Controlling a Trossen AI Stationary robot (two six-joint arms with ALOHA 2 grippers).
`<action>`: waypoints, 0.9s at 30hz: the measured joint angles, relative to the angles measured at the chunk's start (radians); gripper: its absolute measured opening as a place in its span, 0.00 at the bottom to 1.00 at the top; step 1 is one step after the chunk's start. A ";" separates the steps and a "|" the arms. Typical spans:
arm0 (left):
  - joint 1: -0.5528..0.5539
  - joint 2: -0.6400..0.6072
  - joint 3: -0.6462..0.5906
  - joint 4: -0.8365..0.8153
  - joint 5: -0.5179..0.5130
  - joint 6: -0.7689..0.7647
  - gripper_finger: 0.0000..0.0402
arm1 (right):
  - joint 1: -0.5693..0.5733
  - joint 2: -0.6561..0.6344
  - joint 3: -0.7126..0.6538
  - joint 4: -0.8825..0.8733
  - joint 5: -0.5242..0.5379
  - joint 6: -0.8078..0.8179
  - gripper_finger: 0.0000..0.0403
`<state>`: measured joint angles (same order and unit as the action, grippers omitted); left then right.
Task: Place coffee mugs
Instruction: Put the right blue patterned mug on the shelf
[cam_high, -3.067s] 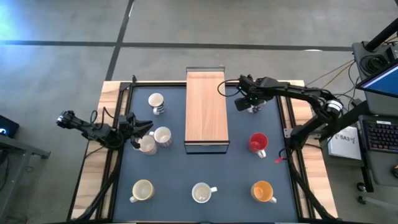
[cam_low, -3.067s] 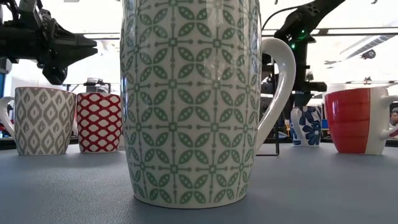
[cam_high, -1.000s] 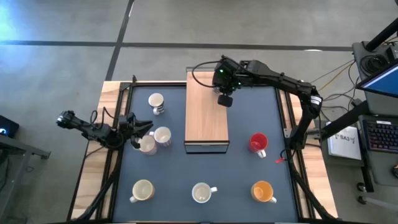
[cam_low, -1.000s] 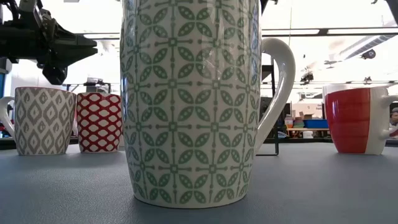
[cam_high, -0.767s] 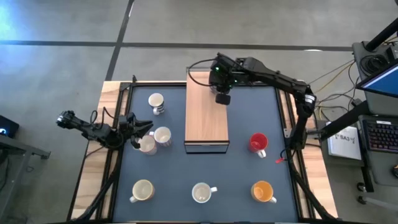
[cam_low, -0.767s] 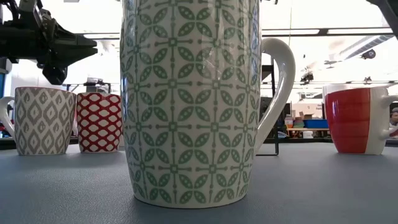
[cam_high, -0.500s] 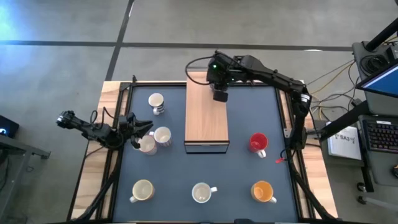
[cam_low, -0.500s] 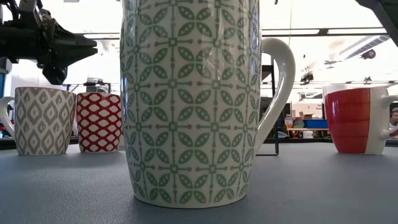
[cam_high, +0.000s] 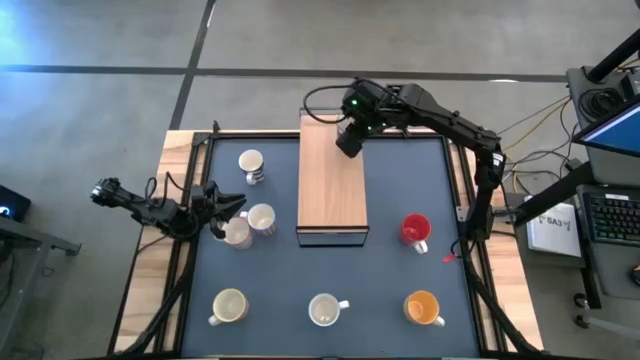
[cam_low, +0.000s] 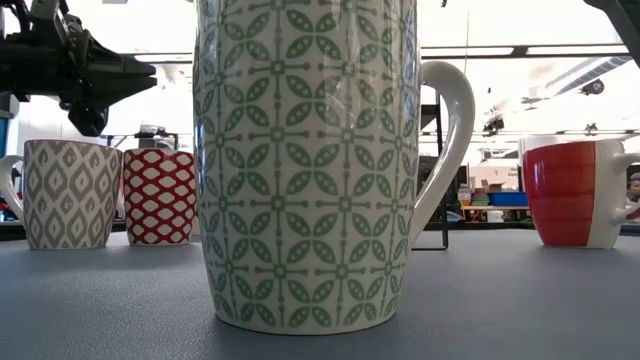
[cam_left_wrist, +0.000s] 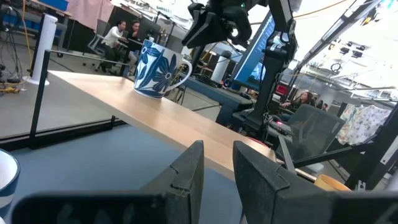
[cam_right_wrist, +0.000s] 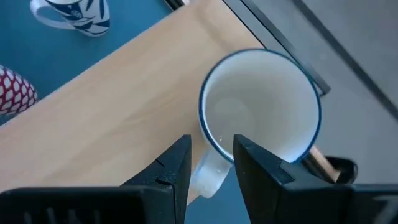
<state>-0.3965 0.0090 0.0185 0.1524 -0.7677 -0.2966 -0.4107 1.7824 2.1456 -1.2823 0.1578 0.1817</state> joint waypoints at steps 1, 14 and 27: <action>0.000 0.000 0.000 0.000 0.000 0.000 0.17 | 0.000 0.000 0.000 0.001 0.000 -0.023 0.27; 0.000 0.000 0.000 0.000 0.000 0.000 0.17 | 0.000 0.056 -0.005 0.006 0.062 -0.066 0.29; 0.000 0.000 0.000 0.000 0.000 0.000 0.17 | -0.002 0.087 -0.005 0.011 0.097 -0.173 0.20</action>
<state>-0.3963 0.0088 0.0184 0.1522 -0.7677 -0.2966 -0.4125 1.8694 2.1410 -1.2717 0.2546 0.0090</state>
